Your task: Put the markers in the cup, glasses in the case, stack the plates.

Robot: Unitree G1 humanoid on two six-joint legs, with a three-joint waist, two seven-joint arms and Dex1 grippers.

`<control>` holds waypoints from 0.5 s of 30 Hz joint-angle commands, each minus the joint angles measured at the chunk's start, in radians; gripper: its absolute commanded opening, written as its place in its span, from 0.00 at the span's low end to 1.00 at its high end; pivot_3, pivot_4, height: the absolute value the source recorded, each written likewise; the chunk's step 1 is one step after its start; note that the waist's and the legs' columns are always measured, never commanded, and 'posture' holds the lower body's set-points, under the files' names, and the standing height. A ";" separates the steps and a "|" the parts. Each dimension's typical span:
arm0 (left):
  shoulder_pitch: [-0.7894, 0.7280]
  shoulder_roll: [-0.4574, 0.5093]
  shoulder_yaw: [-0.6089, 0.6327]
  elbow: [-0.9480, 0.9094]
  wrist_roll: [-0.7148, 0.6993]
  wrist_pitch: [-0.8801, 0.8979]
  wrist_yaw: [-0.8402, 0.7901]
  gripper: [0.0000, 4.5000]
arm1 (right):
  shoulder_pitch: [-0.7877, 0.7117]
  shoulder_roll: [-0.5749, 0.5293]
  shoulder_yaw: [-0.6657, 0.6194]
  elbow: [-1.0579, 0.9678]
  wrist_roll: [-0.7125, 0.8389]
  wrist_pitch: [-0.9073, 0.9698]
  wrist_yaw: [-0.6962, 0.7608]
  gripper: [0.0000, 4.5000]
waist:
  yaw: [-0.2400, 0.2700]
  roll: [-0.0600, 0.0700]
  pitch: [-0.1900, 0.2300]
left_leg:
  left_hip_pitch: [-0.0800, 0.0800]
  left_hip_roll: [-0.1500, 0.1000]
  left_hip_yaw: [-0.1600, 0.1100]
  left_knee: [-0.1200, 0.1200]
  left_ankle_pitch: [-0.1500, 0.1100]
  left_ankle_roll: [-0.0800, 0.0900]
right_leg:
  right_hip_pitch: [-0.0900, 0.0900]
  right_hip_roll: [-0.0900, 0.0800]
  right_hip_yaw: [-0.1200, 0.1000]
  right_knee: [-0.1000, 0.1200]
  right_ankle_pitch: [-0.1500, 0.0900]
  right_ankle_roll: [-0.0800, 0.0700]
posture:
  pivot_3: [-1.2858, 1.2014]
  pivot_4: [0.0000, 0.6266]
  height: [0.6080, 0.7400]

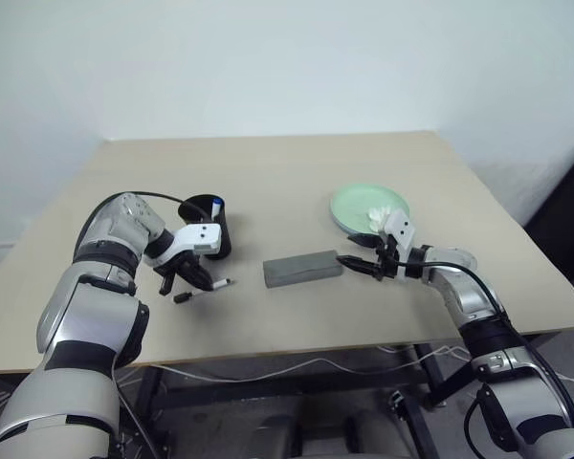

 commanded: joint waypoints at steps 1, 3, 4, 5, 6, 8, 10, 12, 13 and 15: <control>-0.021 0.003 0.097 -0.111 -0.122 -0.005 -0.009 0.01 | -0.022 0.003 -0.011 -0.020 0.004 -0.020 0.004 0.67 | 0.000 0.000 0.000 | 0.000 0.000 0.000 0.000 0.000 0.000 | 0.000 0.000 0.000 0.000 0.000 0.000 | 0.52 0.00 1.00; -0.025 -0.017 0.182 -0.186 -0.208 0.051 0.036 0.01 | -0.016 0.002 -0.010 -0.027 0.005 -0.018 0.006 0.67 | 0.000 0.000 0.000 | 0.000 0.000 0.000 0.000 0.000 0.000 | 0.000 0.000 0.000 0.000 0.000 0.000 | 0.52 0.00 1.00; -0.026 -0.029 0.225 -0.225 -0.251 0.088 0.068 0.01 | -0.014 0.002 -0.009 -0.030 0.006 -0.017 0.006 0.67 | 0.000 0.000 0.000 | 0.000 0.000 0.000 0.000 0.000 0.000 | 0.000 0.000 0.000 0.000 0.000 0.000 | 0.52 0.00 1.00; -0.022 -0.037 0.254 -0.259 -0.280 0.117 0.090 0.01 | -0.011 0.002 -0.009 -0.033 0.006 -0.016 0.007 0.67 | 0.000 0.000 0.000 | 0.000 0.000 -0.001 0.000 0.000 0.000 | 0.000 0.000 0.000 0.000 0.000 0.000 | 0.52 0.00 1.00; -0.018 -0.052 0.302 -0.304 -0.323 0.131 0.146 0.01 | -0.008 0.003 -0.007 -0.036 0.006 -0.015 0.008 0.67 | 0.000 0.000 0.000 | 0.000 0.000 -0.001 0.000 0.000 0.000 | 0.000 0.000 0.000 0.000 0.000 0.000 | 0.52 0.00 1.00; -0.022 -0.084 0.400 -0.376 -0.411 0.223 0.264 0.01 | -0.009 0.006 -0.004 -0.035 0.006 -0.013 0.009 0.67 | -0.001 0.000 0.000 | 0.000 0.000 0.000 0.000 0.000 0.000 | 0.000 0.000 0.000 0.000 0.000 0.000 | 0.52 0.00 1.00; -0.009 -0.103 0.471 -0.438 -0.461 0.259 0.378 0.01 | -0.015 0.010 -0.001 -0.031 0.005 -0.012 0.010 0.67 | -0.002 0.000 0.000 | 0.000 0.000 -0.001 0.000 0.000 0.000 | 0.000 0.000 0.000 0.000 0.000 0.000 | 0.52 0.00 1.00; 0.013 -0.113 0.515 -0.479 -0.470 0.249 0.507 0.01 | -0.024 0.011 -0.002 -0.028 0.006 -0.012 0.012 0.67 | -0.006 0.000 0.000 | 0.001 0.000 0.000 -0.001 0.000 0.000 | 0.000 0.000 0.001 0.000 0.000 0.000 | 0.52 0.00 1.00; 0.028 -0.117 0.538 -0.495 -0.470 0.232 0.583 0.01 | -0.032 0.013 -0.004 -0.028 0.008 -0.011 0.014 0.67 | -0.007 0.000 0.000 | 0.002 0.000 0.000 -0.001 0.000 0.000 | 0.000 0.001 0.001 0.000 0.000 0.000 | 0.52 0.00 1.00; 0.065 -0.117 0.571 -0.528 -0.470 0.196 0.693 0.01 | -0.042 0.014 -0.008 -0.028 0.016 -0.008 0.021 0.67 | -0.007 0.001 0.000 | 0.003 0.000 0.000 -0.002 0.000 -0.001 | 0.000 0.001 0.002 0.001 0.001 0.000 | 0.52 0.00 1.00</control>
